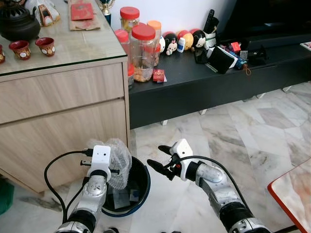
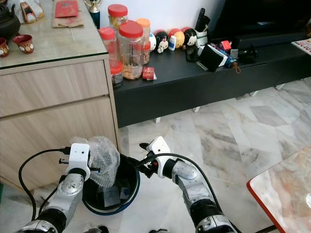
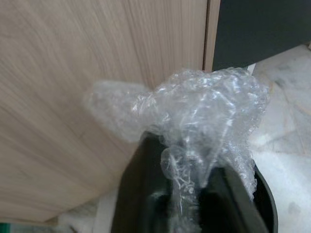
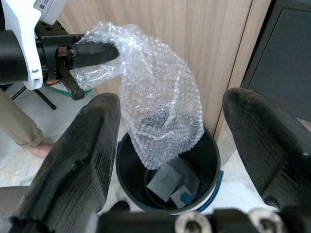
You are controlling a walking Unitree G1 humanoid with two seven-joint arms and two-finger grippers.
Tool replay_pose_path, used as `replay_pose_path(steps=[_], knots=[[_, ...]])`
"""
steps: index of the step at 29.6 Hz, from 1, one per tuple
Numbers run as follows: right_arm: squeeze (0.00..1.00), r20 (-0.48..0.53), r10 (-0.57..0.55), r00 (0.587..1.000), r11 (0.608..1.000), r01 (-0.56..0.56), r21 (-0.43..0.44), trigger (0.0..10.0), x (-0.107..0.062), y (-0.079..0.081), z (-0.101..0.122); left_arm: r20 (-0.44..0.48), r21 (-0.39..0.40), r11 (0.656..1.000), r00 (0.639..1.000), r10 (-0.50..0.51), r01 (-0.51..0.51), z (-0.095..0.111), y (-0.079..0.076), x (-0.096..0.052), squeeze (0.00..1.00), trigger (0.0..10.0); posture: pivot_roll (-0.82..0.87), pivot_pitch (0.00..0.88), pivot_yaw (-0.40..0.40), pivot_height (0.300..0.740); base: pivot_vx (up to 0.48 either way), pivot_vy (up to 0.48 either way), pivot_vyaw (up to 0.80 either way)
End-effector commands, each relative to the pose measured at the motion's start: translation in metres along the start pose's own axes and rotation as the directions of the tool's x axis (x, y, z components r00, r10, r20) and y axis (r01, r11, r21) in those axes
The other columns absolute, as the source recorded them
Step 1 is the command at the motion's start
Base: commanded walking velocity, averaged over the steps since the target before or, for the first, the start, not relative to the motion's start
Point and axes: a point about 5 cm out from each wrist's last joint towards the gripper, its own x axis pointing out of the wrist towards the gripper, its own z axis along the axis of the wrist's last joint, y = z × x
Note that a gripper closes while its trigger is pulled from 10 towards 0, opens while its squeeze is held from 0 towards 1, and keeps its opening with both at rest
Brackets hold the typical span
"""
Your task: Picking trash to rubbish bin
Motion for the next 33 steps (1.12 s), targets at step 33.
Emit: replay_pose_path(steps=[33], knots=[[0.0,-0.015,-0.001,1.0,1.0,0.0,-0.019,10.0,-0.0047,-0.0027,0.0023,0.002,0.001,1.0,1.0,0.004,-0.004,-0.0004,-0.0061,-0.0009,1.0,10.0,-0.04,0.136,-0.149,0.74,0.0,0.0,0.0]])
